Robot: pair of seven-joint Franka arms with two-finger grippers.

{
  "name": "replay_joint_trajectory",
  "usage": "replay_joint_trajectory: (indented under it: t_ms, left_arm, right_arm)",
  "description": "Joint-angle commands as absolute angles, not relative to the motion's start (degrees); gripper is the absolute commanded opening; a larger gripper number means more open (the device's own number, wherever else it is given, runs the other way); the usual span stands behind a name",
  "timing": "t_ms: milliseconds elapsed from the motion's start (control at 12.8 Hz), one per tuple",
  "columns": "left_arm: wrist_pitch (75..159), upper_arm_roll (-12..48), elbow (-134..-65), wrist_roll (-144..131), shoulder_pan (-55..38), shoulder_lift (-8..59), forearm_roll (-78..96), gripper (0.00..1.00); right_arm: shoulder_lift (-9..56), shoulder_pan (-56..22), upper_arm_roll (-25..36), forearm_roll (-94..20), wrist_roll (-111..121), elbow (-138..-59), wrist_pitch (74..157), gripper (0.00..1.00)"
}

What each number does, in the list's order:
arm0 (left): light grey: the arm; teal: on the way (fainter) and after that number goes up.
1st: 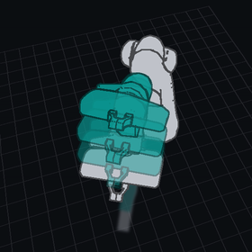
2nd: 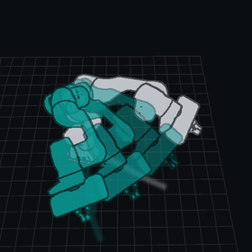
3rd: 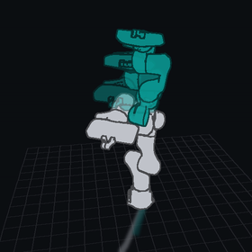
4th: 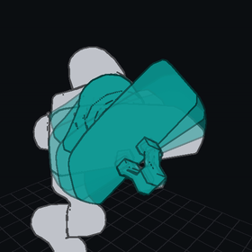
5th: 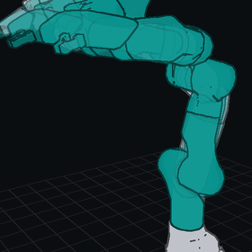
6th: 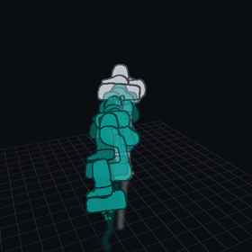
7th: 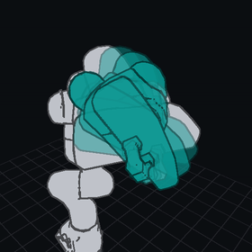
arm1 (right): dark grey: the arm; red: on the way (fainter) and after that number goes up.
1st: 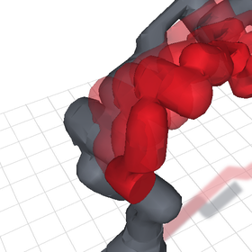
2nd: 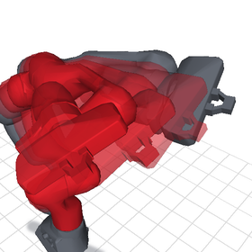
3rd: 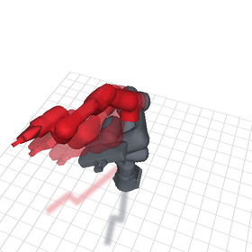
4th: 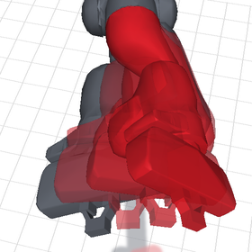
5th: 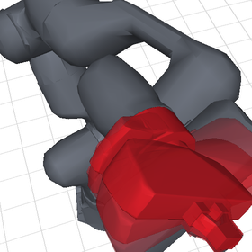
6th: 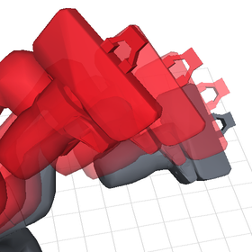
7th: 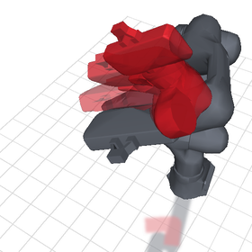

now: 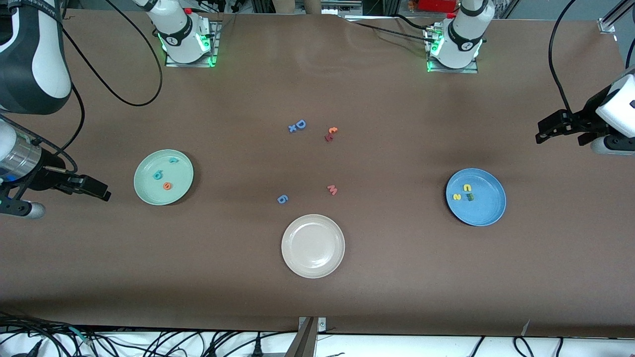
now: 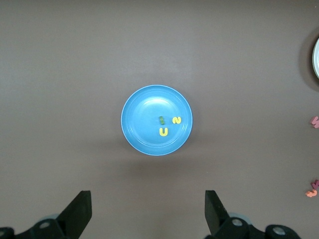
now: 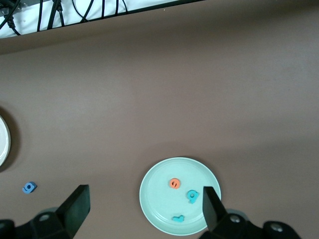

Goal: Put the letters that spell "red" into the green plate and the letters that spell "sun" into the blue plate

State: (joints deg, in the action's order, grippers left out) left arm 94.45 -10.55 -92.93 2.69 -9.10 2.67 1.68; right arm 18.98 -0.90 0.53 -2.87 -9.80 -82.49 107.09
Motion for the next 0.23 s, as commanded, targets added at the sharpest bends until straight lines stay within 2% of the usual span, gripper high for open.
replay_joint_trajectory:
  t_ms: [0, 156]
  left_arm:
    - [93.08, -10.46, -91.05, 2.20, -9.05, 3.43, 0.44, 1.00]
    - [93.08, -10.46, -91.05, 2.20, -9.05, 3.43, 0.44, 1.00]
  right_arm:
    - [18.11, -0.62, 0.35, -3.78, -9.49, -83.14, 106.61, 1.00]
    - [18.11, -0.62, 0.35, -3.69, -9.49, -83.23, 106.09, 1.00]
